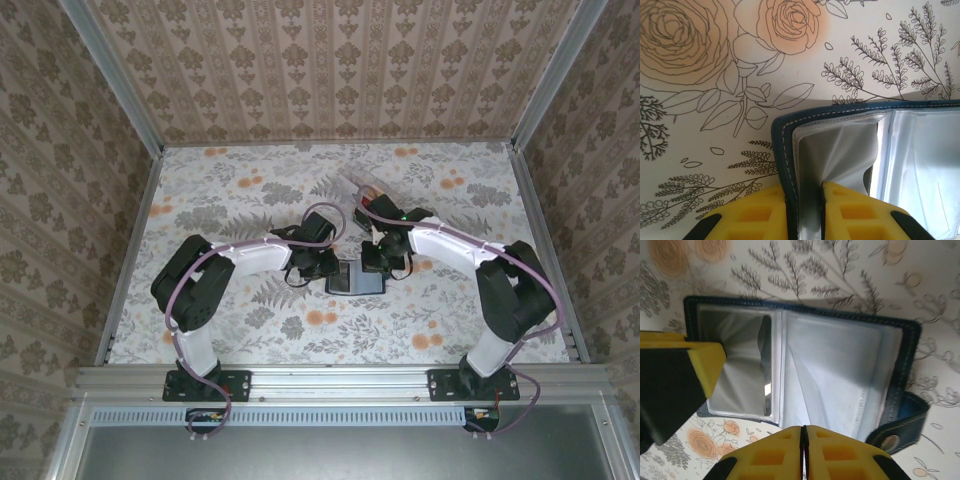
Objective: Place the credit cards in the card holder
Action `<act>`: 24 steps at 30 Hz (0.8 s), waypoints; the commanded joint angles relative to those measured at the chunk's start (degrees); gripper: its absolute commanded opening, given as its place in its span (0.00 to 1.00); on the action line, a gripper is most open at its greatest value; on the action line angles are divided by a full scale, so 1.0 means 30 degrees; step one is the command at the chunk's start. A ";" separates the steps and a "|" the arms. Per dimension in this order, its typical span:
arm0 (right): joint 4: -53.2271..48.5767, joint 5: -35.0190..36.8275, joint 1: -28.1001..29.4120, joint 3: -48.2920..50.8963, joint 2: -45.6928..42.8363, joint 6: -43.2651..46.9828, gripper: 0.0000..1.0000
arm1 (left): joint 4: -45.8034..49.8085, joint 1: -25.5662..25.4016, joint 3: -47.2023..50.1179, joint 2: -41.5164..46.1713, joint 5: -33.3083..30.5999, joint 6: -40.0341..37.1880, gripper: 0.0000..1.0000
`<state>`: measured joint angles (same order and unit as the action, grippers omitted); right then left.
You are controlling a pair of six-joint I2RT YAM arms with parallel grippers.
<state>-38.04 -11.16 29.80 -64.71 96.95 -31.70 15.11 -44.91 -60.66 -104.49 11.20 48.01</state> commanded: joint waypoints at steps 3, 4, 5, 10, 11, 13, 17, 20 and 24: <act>-0.1548 0.3222 -0.0365 0.0219 0.0996 -0.0477 0.10 | 0.1384 0.0116 0.0746 0.0134 -0.0823 -0.0300 0.20; -0.1569 0.3326 -0.0558 0.0339 0.0941 -0.0505 0.10 | 0.1373 0.0130 0.0769 0.0141 -0.0828 -0.0300 0.21; -0.1566 0.3451 -0.0728 0.0485 0.0883 -0.0536 0.10 | 0.1378 0.0138 0.0819 0.0141 -0.0830 -0.0300 0.20; -0.1726 0.3762 -0.1143 0.0881 0.0945 -0.0449 0.11 | 0.1334 0.0125 0.0884 0.0163 -0.0841 -0.0278 0.20; -0.1812 0.3820 -0.1166 0.0940 0.1030 -0.0450 0.11 | 0.1347 0.0158 0.0904 0.0171 -0.0867 -0.0291 0.20; -0.2048 0.4112 -0.1233 0.1030 0.1308 -0.0554 0.10 | 0.1374 0.0140 0.0940 0.0199 -0.0911 -0.0274 0.20; -0.2085 0.4462 -0.1430 0.1343 0.1743 -0.0736 0.10 | 0.1369 0.0147 0.0985 0.0200 -0.0977 -0.0212 0.20; -0.2083 0.4577 -0.1692 0.1498 0.2359 -0.0953 0.10 | 0.1448 0.0159 0.0959 0.0194 -0.1002 -0.0241 0.19; -0.1780 0.3835 -0.1742 0.1706 0.3006 -0.1127 0.09 | 0.1605 0.0175 0.0893 0.0258 -0.1125 -0.0241 0.19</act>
<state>-41.60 -0.25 25.21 -61.58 102.02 -33.63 14.24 -44.91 -59.86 -104.05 11.07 48.01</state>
